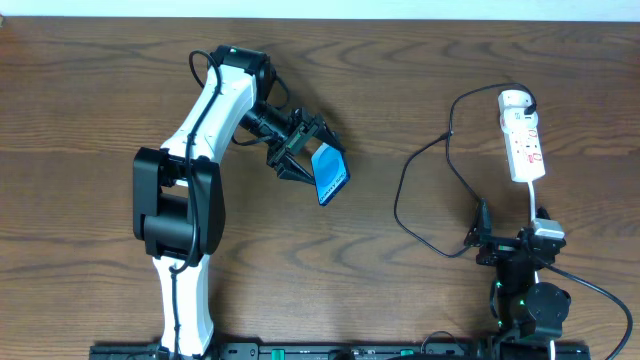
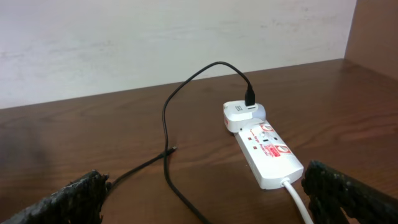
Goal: Plug charger to phone and switch on socket
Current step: 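Lift the phone with the left gripper and tilt it upright, then move the right gripper left toward the phone held by the left gripper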
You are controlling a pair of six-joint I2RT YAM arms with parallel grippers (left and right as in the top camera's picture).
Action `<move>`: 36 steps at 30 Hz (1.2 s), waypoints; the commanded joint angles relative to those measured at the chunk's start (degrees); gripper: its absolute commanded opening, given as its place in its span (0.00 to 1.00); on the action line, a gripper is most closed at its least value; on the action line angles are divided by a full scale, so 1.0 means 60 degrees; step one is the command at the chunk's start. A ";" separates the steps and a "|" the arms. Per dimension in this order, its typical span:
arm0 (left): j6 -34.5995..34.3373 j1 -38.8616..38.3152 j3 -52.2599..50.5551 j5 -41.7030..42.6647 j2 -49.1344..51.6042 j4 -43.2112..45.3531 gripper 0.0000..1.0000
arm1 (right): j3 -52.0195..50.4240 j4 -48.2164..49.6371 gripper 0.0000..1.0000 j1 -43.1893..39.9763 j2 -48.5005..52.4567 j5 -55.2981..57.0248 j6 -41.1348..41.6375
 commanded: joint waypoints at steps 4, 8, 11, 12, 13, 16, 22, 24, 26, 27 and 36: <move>0.0168 0.0033 0.0091 0.0441 -0.0164 -0.0098 0.76 | -0.0025 -0.0036 0.99 0.0084 -0.0055 -0.0018 -0.0124; 0.0168 0.0033 0.0091 0.0441 -0.0164 -0.0095 0.76 | -0.0025 -0.0036 0.99 0.0084 -0.0055 -0.0018 -0.0124; 0.0168 0.0033 0.0091 0.0441 -0.0164 -0.0095 0.76 | -0.0025 -0.0033 0.99 0.0084 -0.0055 -0.0018 -0.0124; 0.0168 0.0033 0.0091 0.0441 -0.0164 -0.0095 0.76 | -0.0025 -0.0036 0.99 0.0084 -0.0055 -0.0022 -0.0124; 0.0168 0.0033 0.0091 0.0441 -0.0164 -0.0095 0.76 | -0.0025 -0.0033 0.99 0.0084 -0.0055 -0.0018 -0.0124; 0.0168 0.0033 0.0091 0.0441 -0.0164 -0.0091 0.76 | -0.0022 0.0058 0.99 0.0084 -0.0055 0.0015 -0.0124; 0.0168 0.0033 0.0091 0.0441 -0.0164 -0.0062 0.76 | -0.0022 -0.0018 0.99 0.0084 -0.0055 -0.0313 0.0000; 0.0168 0.0033 0.0091 0.0441 -0.0164 -0.0062 0.76 | -0.0022 -0.0004 0.99 0.0084 -0.0055 -0.0321 0.0688; 0.0168 0.0033 0.0091 0.0441 -0.0164 -0.0062 0.76 | -0.0022 -0.0004 0.99 0.0084 -0.0055 -0.0470 0.2182; 0.0168 0.0033 0.0091 0.0441 -0.0164 -0.0062 0.76 | -0.0022 0.0004 0.99 0.0084 -0.0055 -0.0619 0.2983; 0.0164 0.0033 0.0091 0.0441 -0.0164 -0.0062 0.76 | -0.0022 0.0226 0.99 0.0084 -0.0055 -0.3289 0.9147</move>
